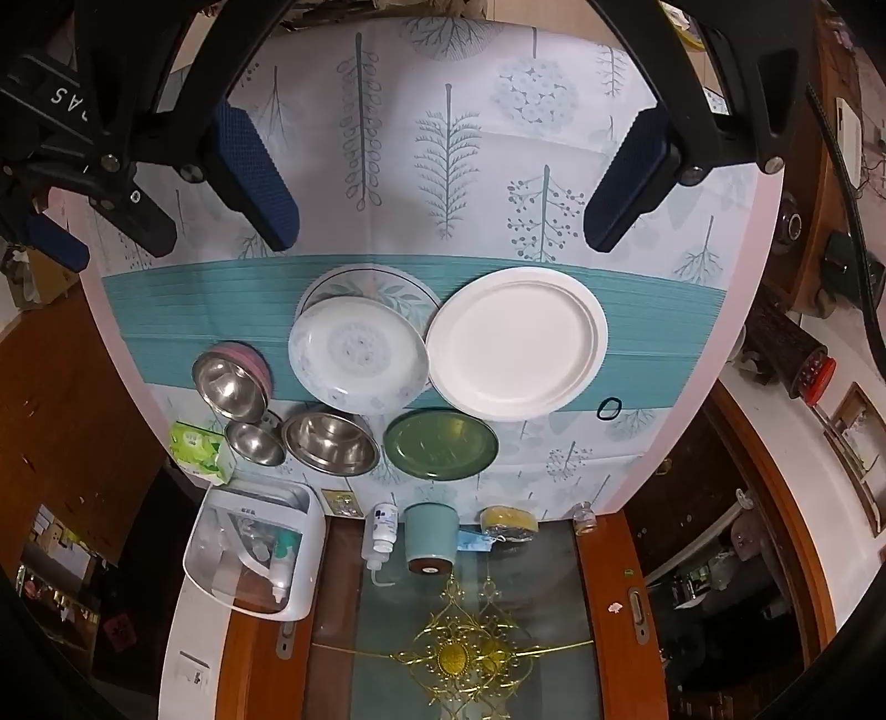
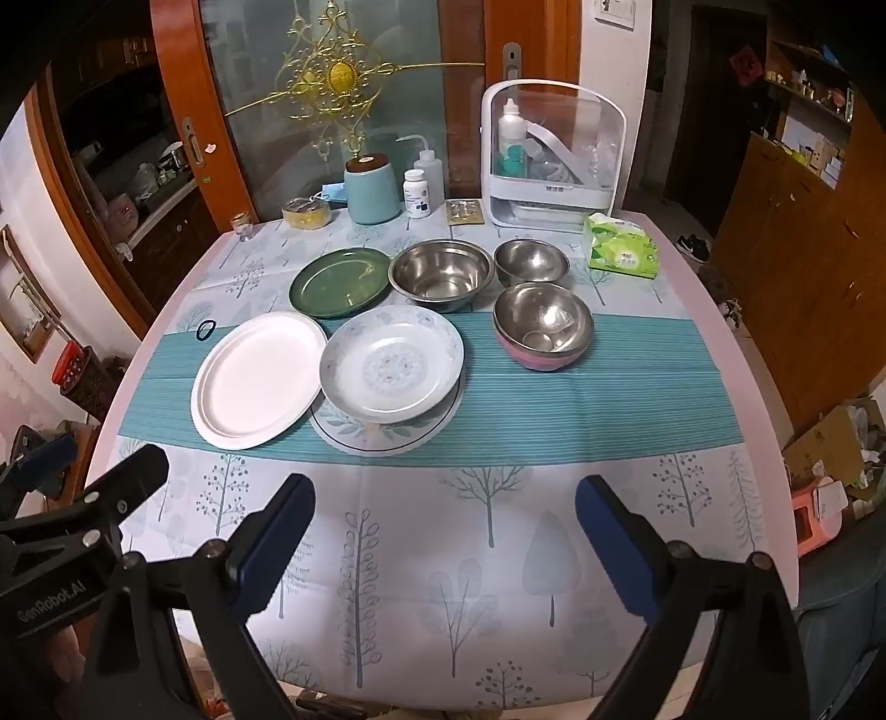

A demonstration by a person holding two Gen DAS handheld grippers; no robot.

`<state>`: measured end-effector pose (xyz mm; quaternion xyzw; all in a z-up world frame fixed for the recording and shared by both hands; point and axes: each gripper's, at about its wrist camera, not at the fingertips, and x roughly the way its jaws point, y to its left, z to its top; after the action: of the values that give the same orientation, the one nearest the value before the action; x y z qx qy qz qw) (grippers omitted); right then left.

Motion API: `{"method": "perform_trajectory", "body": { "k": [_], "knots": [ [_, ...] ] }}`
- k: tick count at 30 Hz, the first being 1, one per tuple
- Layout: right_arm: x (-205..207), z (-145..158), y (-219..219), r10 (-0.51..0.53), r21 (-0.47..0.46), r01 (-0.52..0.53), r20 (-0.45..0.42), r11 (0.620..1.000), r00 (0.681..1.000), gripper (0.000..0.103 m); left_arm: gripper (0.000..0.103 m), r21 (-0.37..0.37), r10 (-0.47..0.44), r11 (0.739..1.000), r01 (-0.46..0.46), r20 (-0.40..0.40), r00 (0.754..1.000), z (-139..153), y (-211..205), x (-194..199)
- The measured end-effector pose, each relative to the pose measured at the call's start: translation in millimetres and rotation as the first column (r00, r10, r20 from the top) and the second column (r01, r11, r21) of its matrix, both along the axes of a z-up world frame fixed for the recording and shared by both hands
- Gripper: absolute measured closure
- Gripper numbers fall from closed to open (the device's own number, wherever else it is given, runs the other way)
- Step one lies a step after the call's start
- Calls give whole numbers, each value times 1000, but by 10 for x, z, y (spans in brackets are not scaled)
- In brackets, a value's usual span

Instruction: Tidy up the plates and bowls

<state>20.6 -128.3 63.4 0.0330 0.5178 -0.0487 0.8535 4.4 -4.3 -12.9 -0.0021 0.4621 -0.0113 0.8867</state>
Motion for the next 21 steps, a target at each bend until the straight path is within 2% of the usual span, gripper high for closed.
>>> {"method": "perform_trajectory", "body": {
  "k": [21],
  "knots": [
    [47,31,-28,-3,4,3,10,1000,1000,7,1,-3,-9,1000,9,-11,1000,75,33,34]
  ]
}}
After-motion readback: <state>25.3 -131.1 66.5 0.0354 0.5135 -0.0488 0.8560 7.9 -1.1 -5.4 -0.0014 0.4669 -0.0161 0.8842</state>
